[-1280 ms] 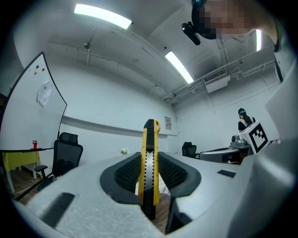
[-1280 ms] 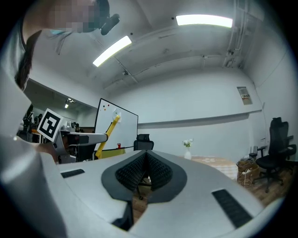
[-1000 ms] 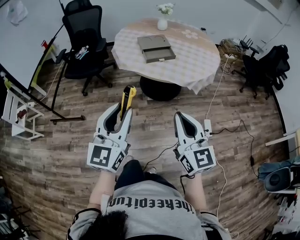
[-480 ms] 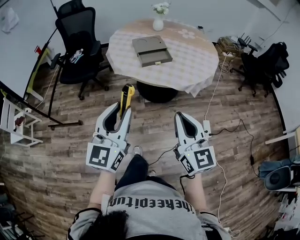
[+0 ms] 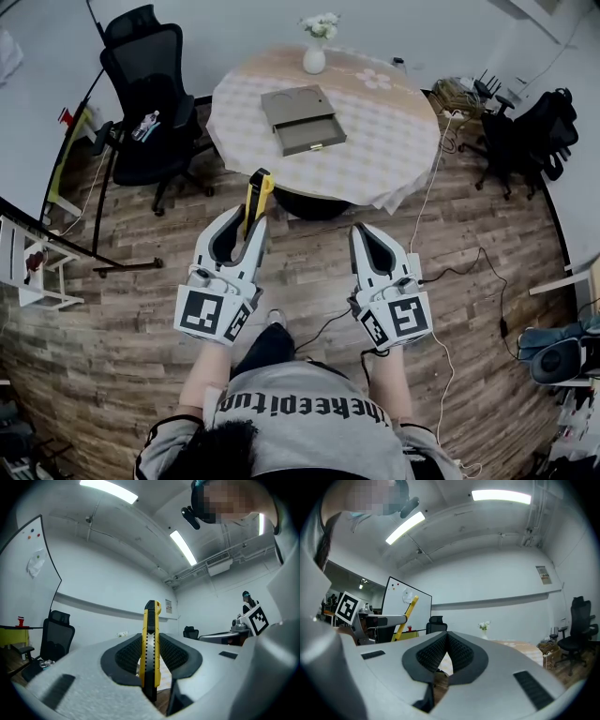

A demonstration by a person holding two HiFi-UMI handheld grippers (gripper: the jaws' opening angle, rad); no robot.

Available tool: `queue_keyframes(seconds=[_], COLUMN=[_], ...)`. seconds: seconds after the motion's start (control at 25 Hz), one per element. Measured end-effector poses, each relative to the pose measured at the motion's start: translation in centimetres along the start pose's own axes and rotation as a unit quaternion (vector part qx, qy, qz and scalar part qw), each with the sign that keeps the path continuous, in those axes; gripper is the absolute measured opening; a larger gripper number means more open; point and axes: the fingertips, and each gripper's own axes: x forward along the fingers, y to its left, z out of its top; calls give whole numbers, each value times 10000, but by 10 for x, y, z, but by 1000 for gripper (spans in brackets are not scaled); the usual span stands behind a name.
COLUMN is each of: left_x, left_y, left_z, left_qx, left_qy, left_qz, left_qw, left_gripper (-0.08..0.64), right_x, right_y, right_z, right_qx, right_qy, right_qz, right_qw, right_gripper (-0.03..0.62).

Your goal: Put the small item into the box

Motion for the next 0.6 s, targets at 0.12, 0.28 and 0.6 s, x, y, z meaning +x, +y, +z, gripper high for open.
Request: queue_keyframes(seconds=[0.12,0.28,0.6], left_x=[16,34,52], left_y=[14,29,58], left_z=[-2,-4,-4], left_qx=[-20,-34,-17], left_qy=[-16,-29,-85], left_qz=[-68,-168,-403], left_qw=[10000,9998,9992], left_gripper=[126,126,126], right_x=[18,39,79], right_y=[-6,-12,-9], right_z=[1,1,5], right_qx=[-7,-22,-28], right_qy=[-12,-20,-133], right_qz=[-69,-145,-261], right_qw=[10000,9999,9996], right_gripper=[6,6,6])
